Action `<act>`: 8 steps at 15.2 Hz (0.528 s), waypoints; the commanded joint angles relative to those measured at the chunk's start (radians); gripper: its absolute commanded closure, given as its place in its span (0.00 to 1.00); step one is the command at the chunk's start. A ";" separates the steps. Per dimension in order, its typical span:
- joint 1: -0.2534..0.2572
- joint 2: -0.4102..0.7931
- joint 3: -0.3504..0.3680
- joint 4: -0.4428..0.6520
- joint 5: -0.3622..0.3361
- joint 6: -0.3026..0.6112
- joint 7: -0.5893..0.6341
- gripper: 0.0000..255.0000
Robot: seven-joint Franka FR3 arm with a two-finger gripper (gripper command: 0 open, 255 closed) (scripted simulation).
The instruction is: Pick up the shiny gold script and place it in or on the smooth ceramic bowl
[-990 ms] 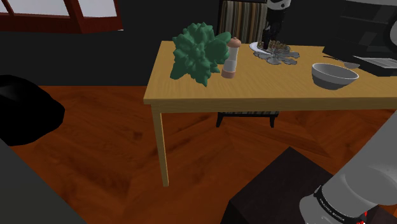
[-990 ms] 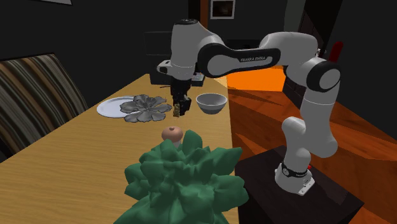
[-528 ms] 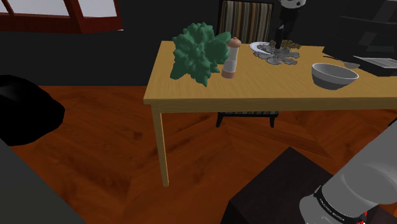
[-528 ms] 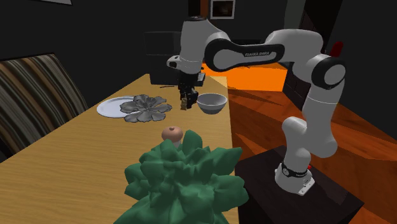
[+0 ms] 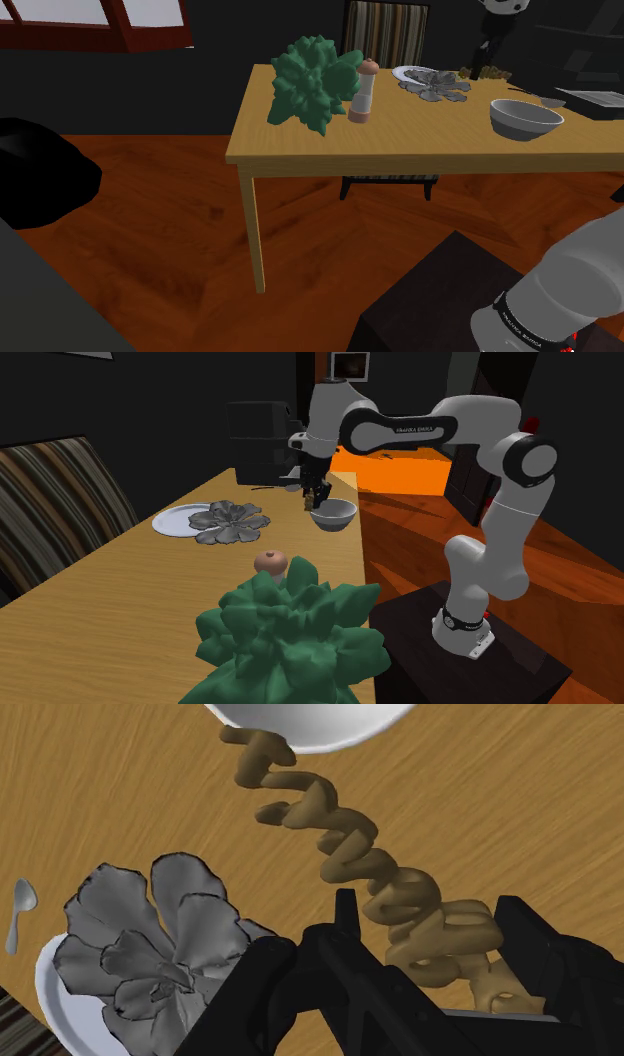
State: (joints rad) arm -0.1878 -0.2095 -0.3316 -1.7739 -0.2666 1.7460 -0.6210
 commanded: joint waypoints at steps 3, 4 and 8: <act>-0.034 -0.069 -0.046 -0.061 -0.021 0.014 -0.075 1.00; -0.043 -0.083 -0.059 -0.073 -0.025 0.017 -0.094 1.00; -0.075 -0.132 -0.112 -0.107 -0.044 0.026 -0.174 1.00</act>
State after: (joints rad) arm -0.2553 -0.3263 -0.4321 -1.8696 -0.3046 1.7706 -0.7763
